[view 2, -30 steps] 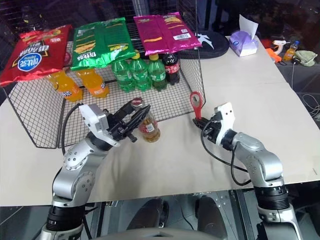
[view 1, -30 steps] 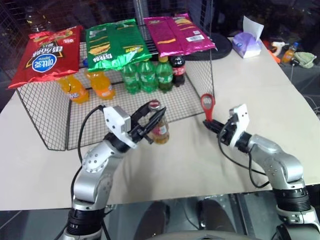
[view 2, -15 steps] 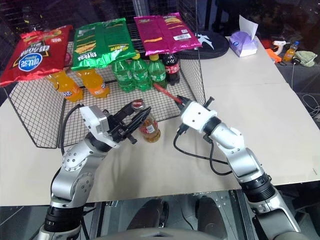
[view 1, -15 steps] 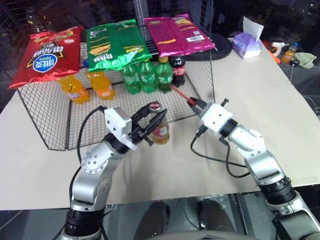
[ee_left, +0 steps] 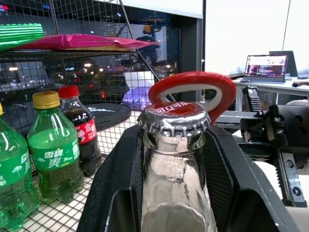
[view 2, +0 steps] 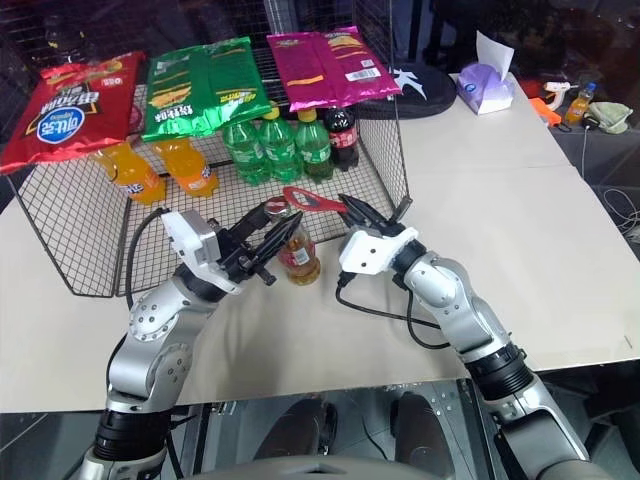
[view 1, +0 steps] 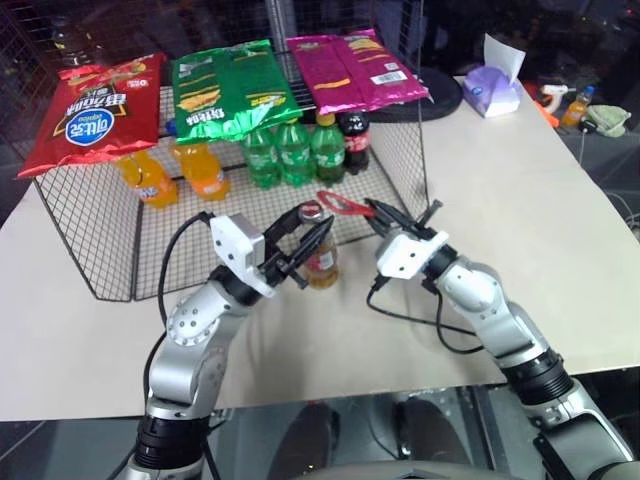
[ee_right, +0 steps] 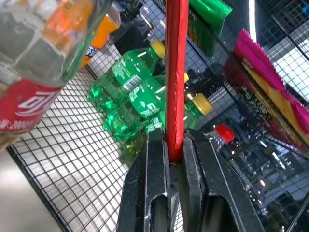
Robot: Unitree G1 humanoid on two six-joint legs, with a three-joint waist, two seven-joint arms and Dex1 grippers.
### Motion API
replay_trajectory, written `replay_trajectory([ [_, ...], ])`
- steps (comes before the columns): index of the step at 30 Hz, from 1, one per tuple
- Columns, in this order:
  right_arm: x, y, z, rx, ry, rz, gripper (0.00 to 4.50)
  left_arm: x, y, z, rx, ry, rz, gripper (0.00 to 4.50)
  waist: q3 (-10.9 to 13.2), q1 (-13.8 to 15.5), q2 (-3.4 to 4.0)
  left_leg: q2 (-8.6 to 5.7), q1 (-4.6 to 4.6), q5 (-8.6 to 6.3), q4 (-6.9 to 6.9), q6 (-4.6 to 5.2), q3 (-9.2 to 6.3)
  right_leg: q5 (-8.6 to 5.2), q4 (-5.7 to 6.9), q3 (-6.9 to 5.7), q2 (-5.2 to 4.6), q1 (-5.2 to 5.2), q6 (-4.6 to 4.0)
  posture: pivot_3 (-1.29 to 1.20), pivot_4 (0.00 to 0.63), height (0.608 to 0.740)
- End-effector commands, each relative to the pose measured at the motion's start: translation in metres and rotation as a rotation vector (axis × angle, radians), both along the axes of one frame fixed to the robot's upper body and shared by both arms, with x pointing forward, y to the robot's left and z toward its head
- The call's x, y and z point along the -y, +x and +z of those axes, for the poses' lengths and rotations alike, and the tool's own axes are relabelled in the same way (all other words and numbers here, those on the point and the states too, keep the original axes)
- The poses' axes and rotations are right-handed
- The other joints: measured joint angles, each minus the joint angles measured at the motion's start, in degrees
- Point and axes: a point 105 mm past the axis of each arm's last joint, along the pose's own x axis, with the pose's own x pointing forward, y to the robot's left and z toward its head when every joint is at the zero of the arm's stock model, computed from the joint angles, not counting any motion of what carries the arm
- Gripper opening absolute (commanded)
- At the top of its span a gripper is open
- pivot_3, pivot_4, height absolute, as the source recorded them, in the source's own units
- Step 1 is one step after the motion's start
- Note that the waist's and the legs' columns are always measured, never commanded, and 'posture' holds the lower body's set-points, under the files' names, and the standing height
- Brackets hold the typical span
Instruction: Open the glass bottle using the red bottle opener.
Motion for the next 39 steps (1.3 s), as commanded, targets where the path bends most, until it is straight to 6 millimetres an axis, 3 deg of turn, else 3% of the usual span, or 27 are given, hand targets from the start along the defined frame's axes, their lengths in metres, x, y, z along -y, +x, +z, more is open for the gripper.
replay_trajectory([
  [1,0.0011,-0.0025,0.0146,0.050,0.036,0.009,0.00,-0.0035,0.0024,-0.0165,-0.065,0.019,0.016,1.17,0.0,0.0,0.00,0.00,0.00,0.00,0.00,0.00,0.00,0.00,0.00,0.00,0.00,0.00,0.00,0.00,0.150,0.740],
  [9,0.0021,-0.0015,0.0137,0.040,0.050,0.006,0.00,-0.0055,0.0004,-0.0175,-0.087,0.002,0.009,1.17,0.0,0.0,0.00,0.00,0.00,0.00,0.00,0.00,0.00,0.00,0.00,0.01,0.00,0.00,0.00,0.00,0.150,0.740],
  [14,0.0014,-0.0017,0.0115,0.031,0.047,0.012,0.00,-0.0058,0.0009,-0.0141,-0.074,-0.005,0.013,3.38,0.0,-0.1,-0.02,0.00,-0.02,0.00,-0.02,0.00,0.01,0.00,0.00,0.03,0.03,-0.03,0.00,0.00,0.150,0.740],
  [38,0.0028,-0.0034,0.0129,0.052,0.055,0.015,0.00,-0.0020,0.0008,-0.0083,-0.022,0.027,0.003,3.38,0.0,0.0,-0.02,0.01,-0.05,0.00,-0.03,0.00,0.01,0.00,-0.03,0.01,0.02,-0.05,0.00,0.00,0.150,0.740],
  [39,0.0025,-0.0035,0.0135,0.057,0.053,0.017,0.00,-0.0017,0.0010,-0.0082,-0.021,0.031,0.001,3.15,0.0,0.0,-0.02,0.02,-0.05,0.00,-0.03,0.00,0.01,0.00,-0.03,0.02,0.02,-0.05,0.00,0.00,0.150,0.740],
])
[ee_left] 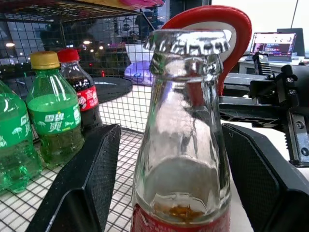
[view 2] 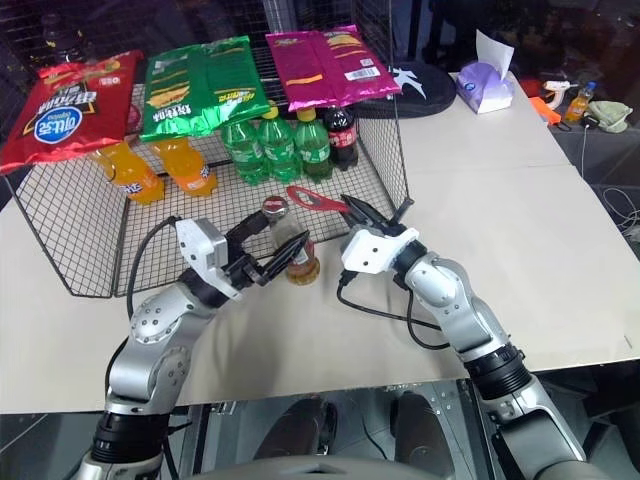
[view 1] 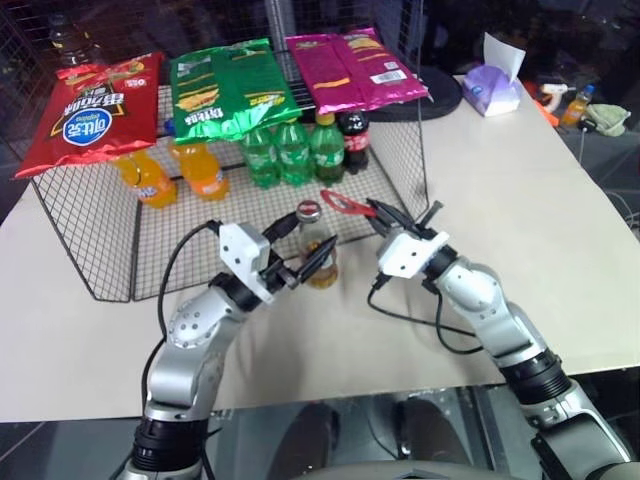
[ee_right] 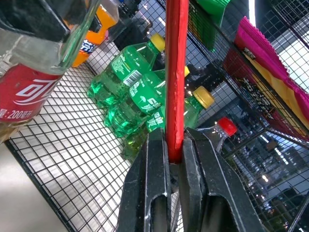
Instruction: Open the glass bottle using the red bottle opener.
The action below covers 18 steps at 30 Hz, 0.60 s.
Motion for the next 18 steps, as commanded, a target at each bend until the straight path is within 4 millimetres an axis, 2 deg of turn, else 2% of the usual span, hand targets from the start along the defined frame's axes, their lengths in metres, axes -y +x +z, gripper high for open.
replay_trajectory([
  [1,0.0021,-0.0041,0.0151,0.063,0.034,0.010,0.00,0.0039,-0.0038,0.0115,0.053,-0.013,-0.019,2.86,0.0,0.0,0.00,0.00,0.00,0.00,0.00,0.00,0.00,0.00,0.00,0.00,0.00,0.00,0.00,0.00,0.150,0.740],
  [4,0.0012,-0.0047,0.0142,0.061,0.031,0.015,0.00,0.0036,-0.0037,0.0123,0.053,-0.023,-0.018,1.82,0.0,0.0,0.00,0.01,0.01,0.00,0.00,0.00,-0.01,0.00,0.00,0.00,-0.01,0.01,0.00,0.00,0.150,0.740],
  [6,0.0008,-0.0046,0.0130,0.059,0.029,0.016,0.00,0.0039,-0.0039,0.0125,0.054,-0.024,-0.020,1.39,0.0,0.0,0.00,0.01,0.02,0.00,0.00,0.00,0.00,0.00,0.01,0.01,0.00,0.02,0.00,0.00,0.150,0.740],
  [18,0.0003,-0.0053,0.0133,0.059,0.029,0.020,0.00,0.0032,-0.0062,0.0083,0.042,-0.020,-0.018,1.39,0.0,0.0,0.00,0.01,0.03,0.00,0.01,0.00,0.01,0.00,0.02,0.01,0.00,0.02,0.00,0.00,0.150,0.740],
])
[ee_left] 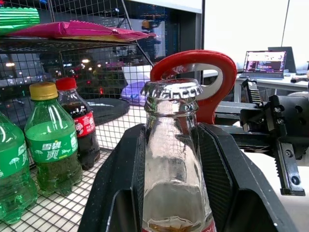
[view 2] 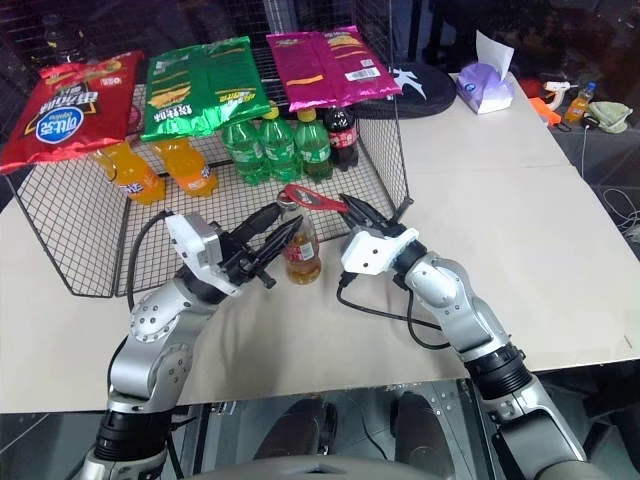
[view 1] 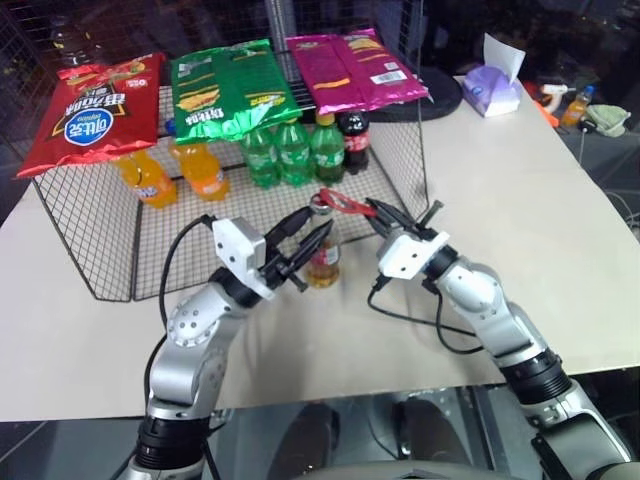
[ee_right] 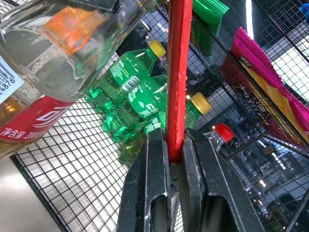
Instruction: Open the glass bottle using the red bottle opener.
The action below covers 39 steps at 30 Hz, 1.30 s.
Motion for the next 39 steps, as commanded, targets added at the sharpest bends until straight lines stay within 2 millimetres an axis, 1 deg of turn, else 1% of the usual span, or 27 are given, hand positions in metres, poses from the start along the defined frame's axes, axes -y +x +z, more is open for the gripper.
replay_trajectory([
  [1,0.000,-0.004,0.013,0.049,0.028,0.016,0.00,-0.001,-0.002,-0.006,-0.022,0.019,0.004,1.39,0.0,0.0,0.00,0.00,0.00,0.00,0.00,0.00,0.00,0.00,0.00,0.00,0.00,0.00,0.00,0.00,0.150,0.740],
  [6,-0.004,-0.007,0.013,0.079,0.001,0.035,0.00,-0.001,-0.001,-0.008,-0.026,0.019,0.007,1.39,0.0,0.0,0.00,0.00,0.00,0.00,0.00,0.00,0.00,0.00,0.00,0.00,0.00,0.00,0.00,0.00,0.150,0.740],
  [12,-0.016,-0.014,0.005,0.104,-0.055,0.083,0.00,0.000,0.000,-0.007,-0.022,0.013,0.010,1.39,0.0,0.0,0.00,0.00,0.00,0.00,0.00,0.00,0.00,0.00,0.00,0.00,0.00,0.01,0.00,0.00,0.150,0.740],
  [20,-0.026,-0.011,0.004,0.159,-0.116,0.086,0.00,0.002,0.001,-0.007,-0.024,0.012,0.002,1.39,0.0,0.0,0.00,-0.01,0.03,0.00,0.00,0.00,0.00,0.00,0.01,0.00,0.01,0.02,0.00,0.00,0.150,0.740],
  [25,-0.024,-0.002,0.000,0.173,-0.132,0.039,0.00,0.003,0.001,-0.006,-0.024,0.011,0.000,1.39,0.0,0.0,0.00,-0.01,0.03,0.00,0.00,-0.01,0.01,0.00,0.01,0.00,0.00,0.02,0.00,0.00,0.150,0.740],
  [32,-0.023,-0.005,-0.011,0.189,-0.158,0.050,0.00,0.003,0.002,-0.007,-0.027,0.010,0.000,1.39,0.0,0.0,-0.01,-0.01,0.04,0.00,0.00,-0.01,0.01,0.00,0.01,0.01,0.00,0.03,0.00,0.00,0.150,0.740],
  [34,-0.024,-0.006,-0.011,0.193,-0.159,0.054,0.00,0.003,0.002,-0.007,-0.027,0.009,0.000,1.39,0.0,0.0,0.00,-0.01,0.05,0.00,0.00,-0.01,0.01,0.00,0.01,0.01,0.01,0.03,0.00,0.00,0.150,0.740],
  [39,-0.023,-0.006,-0.004,0.254,-0.170,0.052,0.00,0.003,0.003,-0.007,-0.028,0.010,0.001,1.39,0.0,0.0,0.00,-0.01,0.05,0.00,0.00,-0.01,0.02,0.00,0.01,0.01,0.00,0.03,0.00,0.00,0.150,0.740],
])
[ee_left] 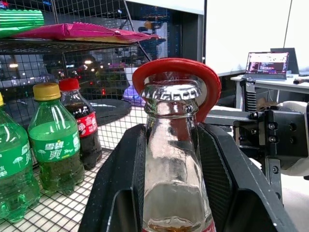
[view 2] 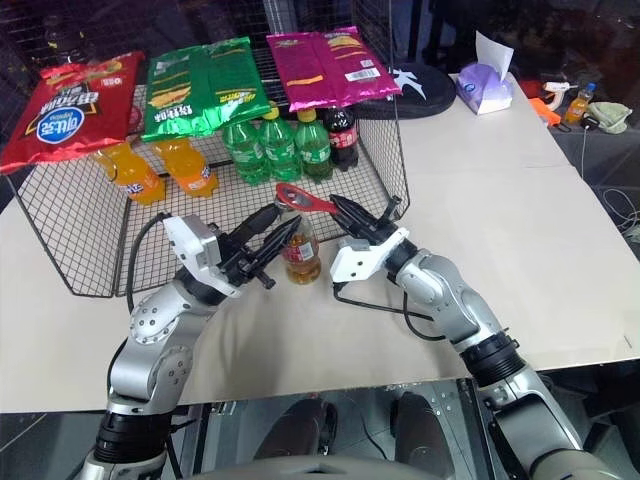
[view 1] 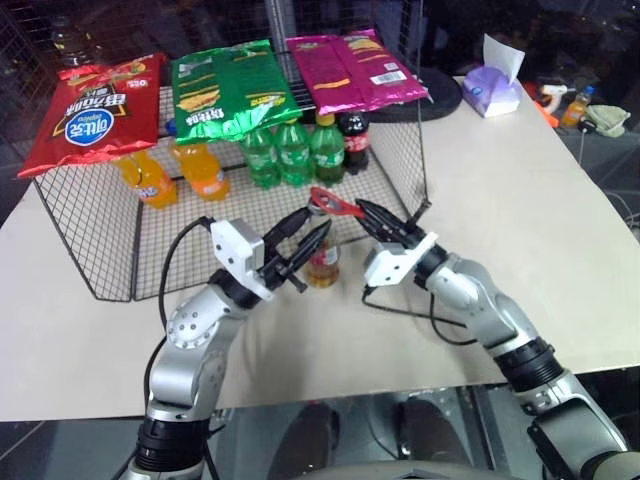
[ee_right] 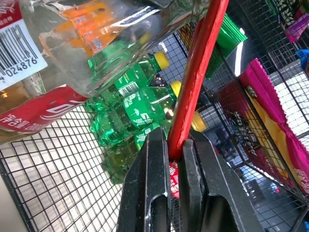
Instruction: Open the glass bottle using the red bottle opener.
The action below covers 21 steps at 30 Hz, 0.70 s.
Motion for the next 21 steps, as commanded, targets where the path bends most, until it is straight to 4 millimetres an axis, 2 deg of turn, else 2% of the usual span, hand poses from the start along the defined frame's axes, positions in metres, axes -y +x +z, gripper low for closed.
replay_trajectory([
  [1,-0.009,-0.009,0.004,0.066,-0.044,0.061,0.00,0.004,0.003,-0.007,-0.030,0.016,-0.008,1.39,0.0,0.0,0.00,0.00,0.00,0.00,0.00,0.00,0.00,0.00,0.00,0.00,0.00,0.00,0.00,0.00,0.150,0.740],
  [8,0.000,-0.001,0.019,0.159,-0.103,0.055,0.00,0.004,0.003,-0.008,-0.034,0.019,-0.010,1.39,0.0,0.0,0.00,0.00,0.00,0.00,0.00,0.00,0.01,0.00,0.00,0.01,0.00,0.00,0.00,0.00,0.150,0.740],
  [21,0.022,0.015,0.074,0.312,-0.108,-0.009,0.00,0.004,0.002,-0.009,-0.042,0.020,-0.006,1.39,0.0,0.1,-0.01,0.00,-0.03,0.00,0.00,0.00,0.00,0.00,-0.01,0.00,-0.01,-0.01,0.00,0.00,0.150,0.740],
])
